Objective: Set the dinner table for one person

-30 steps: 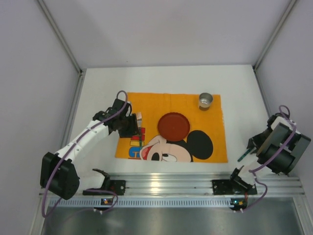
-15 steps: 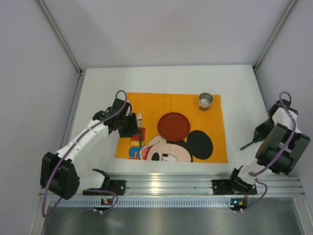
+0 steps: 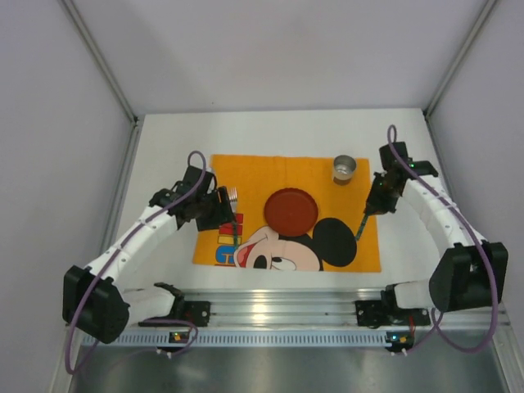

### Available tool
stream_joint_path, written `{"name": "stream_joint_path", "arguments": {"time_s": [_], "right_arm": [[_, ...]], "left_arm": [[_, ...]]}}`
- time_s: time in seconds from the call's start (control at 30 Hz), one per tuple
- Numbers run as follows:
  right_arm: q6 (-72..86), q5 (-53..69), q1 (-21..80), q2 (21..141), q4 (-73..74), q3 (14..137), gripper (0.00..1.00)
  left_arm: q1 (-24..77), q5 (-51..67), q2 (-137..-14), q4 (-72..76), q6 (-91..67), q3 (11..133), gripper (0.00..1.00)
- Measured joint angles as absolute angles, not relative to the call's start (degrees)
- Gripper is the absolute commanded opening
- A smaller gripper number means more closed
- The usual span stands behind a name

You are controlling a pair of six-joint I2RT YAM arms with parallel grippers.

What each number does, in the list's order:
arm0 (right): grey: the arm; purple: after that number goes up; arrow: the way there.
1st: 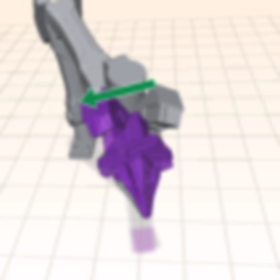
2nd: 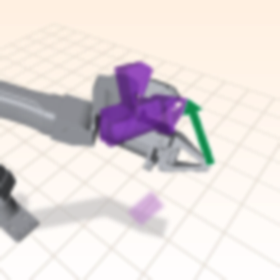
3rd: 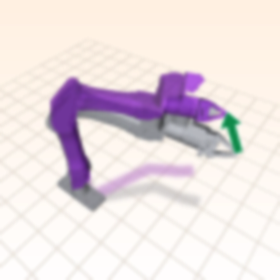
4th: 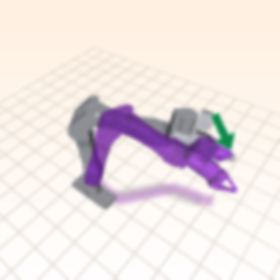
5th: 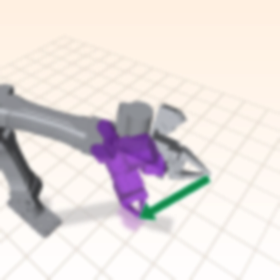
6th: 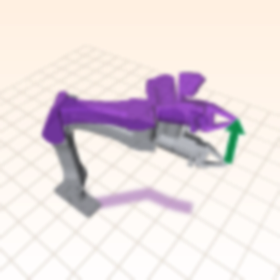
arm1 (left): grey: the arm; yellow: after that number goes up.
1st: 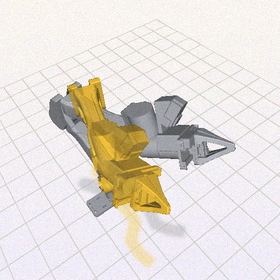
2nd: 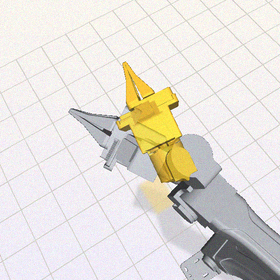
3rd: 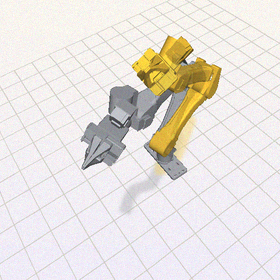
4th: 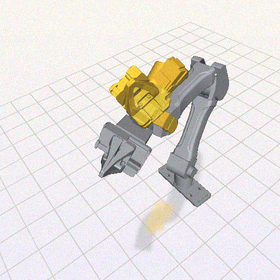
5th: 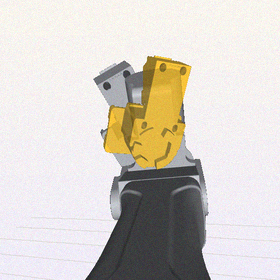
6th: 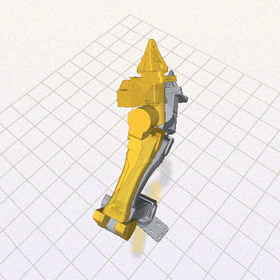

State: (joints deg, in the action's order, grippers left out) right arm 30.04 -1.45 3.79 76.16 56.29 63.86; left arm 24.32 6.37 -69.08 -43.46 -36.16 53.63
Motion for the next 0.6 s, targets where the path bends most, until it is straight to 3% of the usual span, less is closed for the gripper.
{"name": "stream_joint_path", "arguments": {"time_s": [0.3, 0.6], "right_arm": [[32.05, -0.14, 19.38, 88.38, 52.53, 61.93, 0.00], [31.09, -2.63, 25.82, 100.53, 50.15, 66.26, 0.00]], "left_arm": [[24.32, 5.28, -62.87, -44.69, -37.65, 51.64, 0.62], [24.32, 3.11, -59.24, -47.66, -39.11, 51.51, 0.61]]}}
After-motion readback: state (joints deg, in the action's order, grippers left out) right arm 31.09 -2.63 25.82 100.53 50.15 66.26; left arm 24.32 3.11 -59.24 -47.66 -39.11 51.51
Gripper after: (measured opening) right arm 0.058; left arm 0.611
